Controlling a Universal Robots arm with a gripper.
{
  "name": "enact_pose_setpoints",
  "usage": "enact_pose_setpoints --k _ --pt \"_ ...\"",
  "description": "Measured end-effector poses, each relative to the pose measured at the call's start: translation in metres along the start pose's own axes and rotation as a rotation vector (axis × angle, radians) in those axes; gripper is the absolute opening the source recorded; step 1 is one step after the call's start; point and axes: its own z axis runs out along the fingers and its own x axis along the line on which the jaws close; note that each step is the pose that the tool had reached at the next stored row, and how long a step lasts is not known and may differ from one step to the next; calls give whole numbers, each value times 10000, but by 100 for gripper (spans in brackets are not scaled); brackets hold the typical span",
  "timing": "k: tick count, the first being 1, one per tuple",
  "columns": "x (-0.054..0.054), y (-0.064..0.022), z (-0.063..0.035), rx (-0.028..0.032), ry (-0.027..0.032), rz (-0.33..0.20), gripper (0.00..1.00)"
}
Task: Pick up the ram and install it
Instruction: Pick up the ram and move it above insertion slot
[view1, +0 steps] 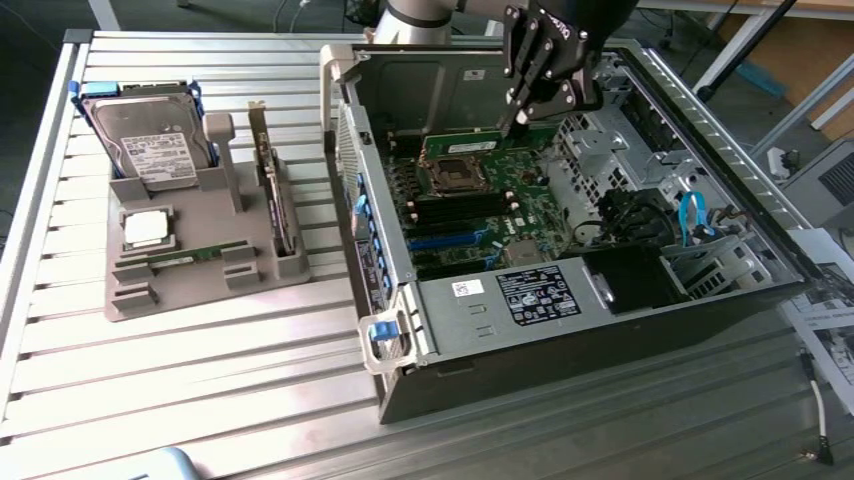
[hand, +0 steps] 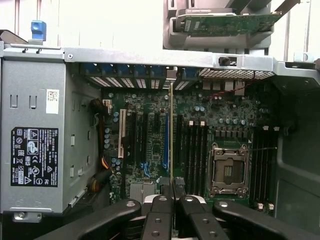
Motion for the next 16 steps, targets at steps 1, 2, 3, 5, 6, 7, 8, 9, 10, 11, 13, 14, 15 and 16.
enact_pose_setpoints --k 1,2,3,5,6,7,8,9,10,11,13,14,15,16 --pt "0 -1 6 0 0 5 12" --pt "1 -2 12 1 0 11 12" --pt "1 -3 18 1 0 17 12" --pt "1 -3 19 0 0 19 12" --pt "1 -3 19 0 1 19 12" --pt "1 -3 20 0 0 19 12" --pt "1 -3 20 1 0 19 12" --pt "1 -8 21 1 -1 17 12" --pt "2 -20 23 2 -3 17 12" --pt "3 -38 24 1 -4 18 12" --pt "6 -96 22 -6 -1 18 12" --pt "7 -120 22 -9 -2 18 12" --pt "9 -151 22 -13 -1 19 12" --pt "10 -176 21 -16 0 19 12"
